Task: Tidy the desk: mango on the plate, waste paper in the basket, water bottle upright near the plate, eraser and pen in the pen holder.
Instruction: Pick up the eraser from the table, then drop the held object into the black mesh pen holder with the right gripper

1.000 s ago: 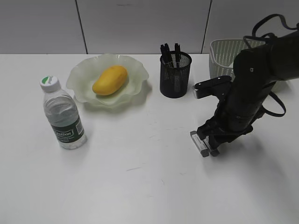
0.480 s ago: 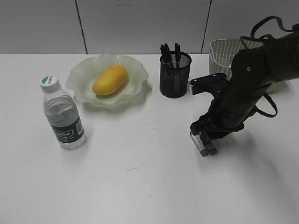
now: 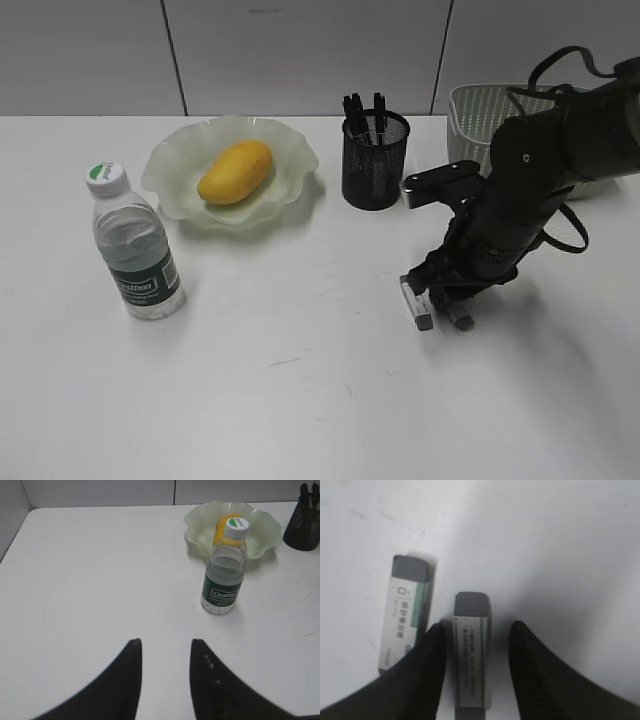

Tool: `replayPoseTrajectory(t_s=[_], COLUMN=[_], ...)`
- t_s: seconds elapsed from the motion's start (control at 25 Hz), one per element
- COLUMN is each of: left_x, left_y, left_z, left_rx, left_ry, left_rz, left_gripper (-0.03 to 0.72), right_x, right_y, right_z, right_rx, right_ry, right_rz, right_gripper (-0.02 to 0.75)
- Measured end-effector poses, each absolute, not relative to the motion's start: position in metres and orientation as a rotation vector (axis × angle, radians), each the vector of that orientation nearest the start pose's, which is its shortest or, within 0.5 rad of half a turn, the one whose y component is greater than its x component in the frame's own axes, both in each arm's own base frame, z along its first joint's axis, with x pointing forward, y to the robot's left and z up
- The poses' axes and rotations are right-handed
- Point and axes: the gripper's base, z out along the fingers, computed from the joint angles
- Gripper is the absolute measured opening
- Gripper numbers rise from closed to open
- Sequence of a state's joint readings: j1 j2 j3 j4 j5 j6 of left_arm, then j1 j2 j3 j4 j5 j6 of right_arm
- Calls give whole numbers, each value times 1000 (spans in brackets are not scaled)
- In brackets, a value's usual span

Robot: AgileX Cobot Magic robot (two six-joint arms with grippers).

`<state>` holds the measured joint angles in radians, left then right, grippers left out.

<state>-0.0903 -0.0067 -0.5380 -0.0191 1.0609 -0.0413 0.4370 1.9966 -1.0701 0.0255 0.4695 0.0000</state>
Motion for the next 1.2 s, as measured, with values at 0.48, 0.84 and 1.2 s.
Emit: replayPoseTrajectory(t_s=[0.48, 0.84, 1.2], left_x=[-11, -11, -11], left_y=[-1, -1, -1], left_z=[288, 288, 288], left_rx=[50, 51, 51], left_ry=[2001, 2001, 2001], left_rz=[-107, -108, -108], left_gripper=[241, 241, 241], right_x=[313, 340, 389], right_y=[191, 189, 168], right_z=[106, 184, 204], right_rx=[-505, -479, -282], right_ry=[2787, 2247, 1603], right_rz=[283, 313, 293], right_gripper=[162, 162, 162])
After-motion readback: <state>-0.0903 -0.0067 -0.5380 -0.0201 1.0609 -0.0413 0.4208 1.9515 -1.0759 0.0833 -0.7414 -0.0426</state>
